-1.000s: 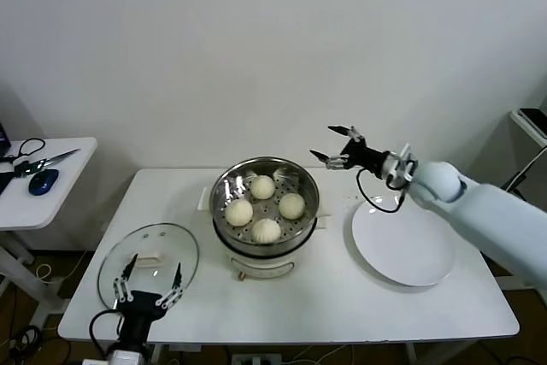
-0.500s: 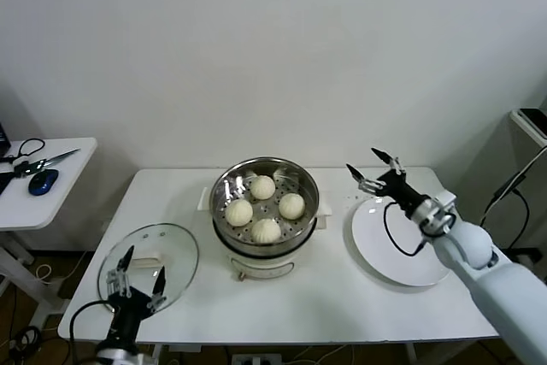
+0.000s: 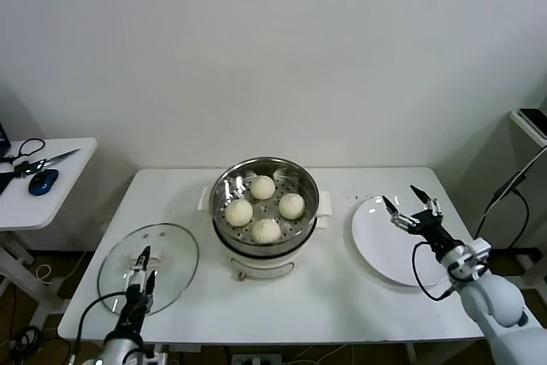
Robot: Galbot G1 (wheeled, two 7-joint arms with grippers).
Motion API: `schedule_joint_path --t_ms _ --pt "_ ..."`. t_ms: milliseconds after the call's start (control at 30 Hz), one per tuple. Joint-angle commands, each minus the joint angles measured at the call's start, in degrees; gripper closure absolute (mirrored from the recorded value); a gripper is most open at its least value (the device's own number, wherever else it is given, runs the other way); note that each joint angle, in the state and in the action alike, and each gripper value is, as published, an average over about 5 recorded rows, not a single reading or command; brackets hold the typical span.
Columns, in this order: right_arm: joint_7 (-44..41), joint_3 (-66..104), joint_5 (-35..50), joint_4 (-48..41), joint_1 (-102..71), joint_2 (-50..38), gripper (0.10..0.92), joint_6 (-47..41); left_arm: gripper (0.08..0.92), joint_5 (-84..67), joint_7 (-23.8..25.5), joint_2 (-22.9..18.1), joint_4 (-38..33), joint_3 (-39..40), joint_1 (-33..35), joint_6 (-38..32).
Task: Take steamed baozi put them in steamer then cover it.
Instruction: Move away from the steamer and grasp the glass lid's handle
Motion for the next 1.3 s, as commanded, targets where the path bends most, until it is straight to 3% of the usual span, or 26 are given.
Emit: schedule_joint_path --t_ms 33,533,1000,1100,1300 --pt "-0.2 6.8 -3.2 0.1 -6.9 3.4 0.203 -0.2 0.177 8.1 -2.2 1.4 15.3 0.2 -11.5 0.6" --pt "-0.3 7.0 -4.2 -1.1 -6.1 4.2 0.203 0.1 0.177 5.5 -2.2 3.3 24.1 -0.3 -18.9 1.5" --pt "-1.4 6.6 -5.8 -2.8 -5.3 5.1 0.203 0.9 0.178 1.5 -2.9 4.6 26.6 0.0 -21.4 1.5" --pt "-1.7 6.5 -6.2 -3.2 -5.1 5.4 0.203 1.0 0.218 0.5 -2.8 4.7 26.3 0.1 -21.2 1.3" --pt "-2.0 6.3 -7.2 -3.9 -4.6 6.0 0.203 1.3 0.389 -1.7 -2.4 4.6 26.1 0.3 -20.6 1.1"
